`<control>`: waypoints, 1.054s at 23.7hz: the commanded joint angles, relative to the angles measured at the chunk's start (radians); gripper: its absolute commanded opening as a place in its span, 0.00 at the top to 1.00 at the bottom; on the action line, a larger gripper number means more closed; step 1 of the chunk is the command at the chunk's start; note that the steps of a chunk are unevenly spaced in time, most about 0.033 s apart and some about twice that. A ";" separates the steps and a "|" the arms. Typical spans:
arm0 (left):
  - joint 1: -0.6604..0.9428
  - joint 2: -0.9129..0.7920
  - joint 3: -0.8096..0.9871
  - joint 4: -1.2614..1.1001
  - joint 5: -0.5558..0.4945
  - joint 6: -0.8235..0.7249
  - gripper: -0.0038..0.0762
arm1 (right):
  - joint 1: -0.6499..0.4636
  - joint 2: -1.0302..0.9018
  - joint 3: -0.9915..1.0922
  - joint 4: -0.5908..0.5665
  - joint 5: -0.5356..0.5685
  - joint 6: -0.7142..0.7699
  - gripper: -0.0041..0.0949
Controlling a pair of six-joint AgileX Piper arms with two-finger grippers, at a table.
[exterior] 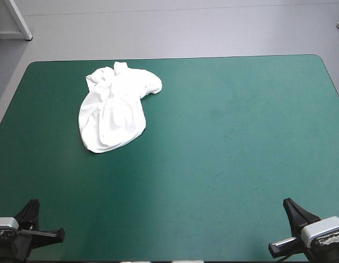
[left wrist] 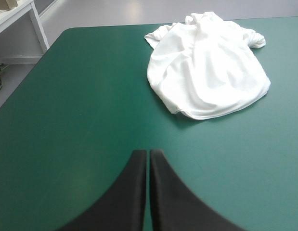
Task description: Fold the cloth
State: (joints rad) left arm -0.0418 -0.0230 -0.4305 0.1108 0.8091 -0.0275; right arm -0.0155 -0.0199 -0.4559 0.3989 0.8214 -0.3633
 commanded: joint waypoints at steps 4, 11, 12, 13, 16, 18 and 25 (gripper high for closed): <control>-0.003 0.005 -0.020 -0.002 -0.077 -0.008 0.93 | -0.002 0.002 -0.021 0.012 -0.077 -0.006 0.98; -0.003 0.012 -0.020 -0.013 -0.090 -0.008 0.93 | -0.002 0.002 -0.021 0.012 -0.077 -0.006 0.98; -0.003 0.020 -0.020 -0.021 -0.098 -0.008 0.93 | -0.002 0.002 -0.021 0.012 -0.077 -0.006 0.98; -0.003 0.036 -0.020 -0.036 -0.108 -0.008 0.91 | -0.002 0.002 -0.021 0.012 -0.077 -0.006 0.98; -0.003 0.120 -0.020 -0.111 -0.121 0.006 0.78 | -0.002 0.002 -0.021 0.012 -0.077 -0.006 0.98; -0.003 0.186 -0.020 -0.177 -0.143 0.057 0.60 | -0.002 0.002 -0.021 0.012 -0.077 -0.006 0.98; -0.003 0.546 -0.161 -0.230 -0.292 0.057 0.30 | -0.002 0.002 -0.021 0.012 -0.077 -0.006 0.98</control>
State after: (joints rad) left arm -0.0418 0.3821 -0.4789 -0.0894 0.6500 0.0293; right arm -0.0155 -0.0199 -0.4559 0.3989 0.8214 -0.3633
